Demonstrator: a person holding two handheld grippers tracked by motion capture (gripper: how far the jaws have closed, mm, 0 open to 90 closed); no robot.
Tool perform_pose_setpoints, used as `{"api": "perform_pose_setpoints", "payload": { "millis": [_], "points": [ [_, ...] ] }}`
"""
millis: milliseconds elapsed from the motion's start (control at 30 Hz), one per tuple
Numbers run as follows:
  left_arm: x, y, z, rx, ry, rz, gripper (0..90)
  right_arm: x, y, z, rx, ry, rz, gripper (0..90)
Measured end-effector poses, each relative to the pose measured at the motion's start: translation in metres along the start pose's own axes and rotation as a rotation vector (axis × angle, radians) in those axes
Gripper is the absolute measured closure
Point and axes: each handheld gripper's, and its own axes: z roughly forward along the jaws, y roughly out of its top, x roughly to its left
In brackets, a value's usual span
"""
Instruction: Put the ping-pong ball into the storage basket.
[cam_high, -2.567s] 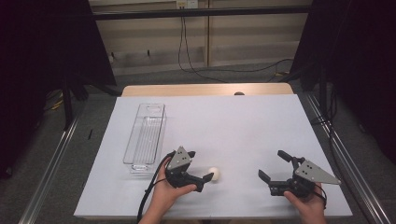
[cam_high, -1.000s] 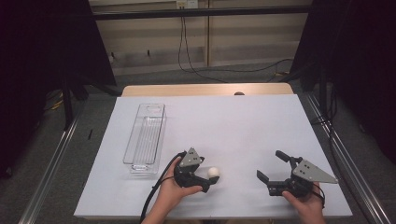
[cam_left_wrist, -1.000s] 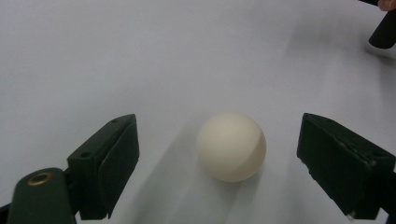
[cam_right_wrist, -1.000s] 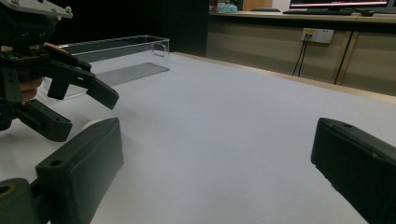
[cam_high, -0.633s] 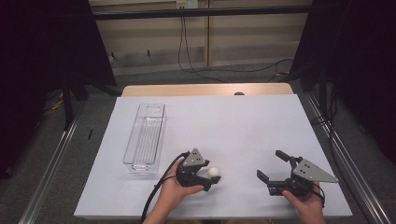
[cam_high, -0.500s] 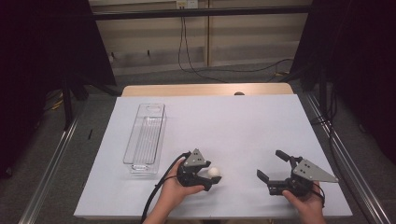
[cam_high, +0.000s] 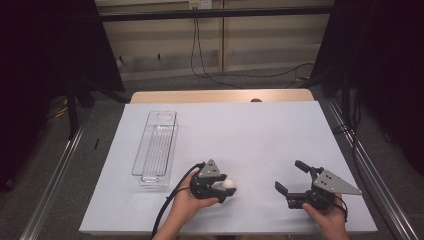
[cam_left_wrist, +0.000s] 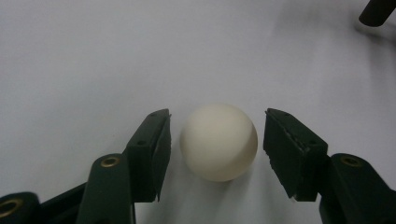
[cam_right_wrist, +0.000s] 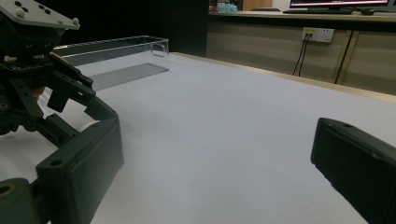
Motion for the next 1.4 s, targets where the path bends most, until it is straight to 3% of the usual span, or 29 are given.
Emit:
{"api": "perform_pose_setpoints", "payload": {
  "millis": [233,367,400,967,1400],
  "points": [
    [0.001,-0.001,0.004,0.014,0.003,0.005,43.9,-0.001,0.0,0.0,-0.002,0.004,0.001,1.7],
    [0.001,-0.002,0.005,-0.002,-0.004,0.006,44.7,0.0,0.0,0.0,-0.001,0.002,0.003,1.7],
    [0.001,-0.001,0.004,0.019,0.007,0.009,44.9,-0.001,0.0,0.0,-0.002,0.006,-0.002,1.7],
    [0.001,-0.001,0.011,0.042,-0.004,0.021,47.8,-0.003,-0.001,-0.001,0.004,-0.009,-0.007,1.8],
    [0.002,-0.001,0.01,0.046,-0.004,0.009,51.0,-0.004,-0.001,-0.005,0.006,-0.028,-0.01,1.9]
  ]
}}
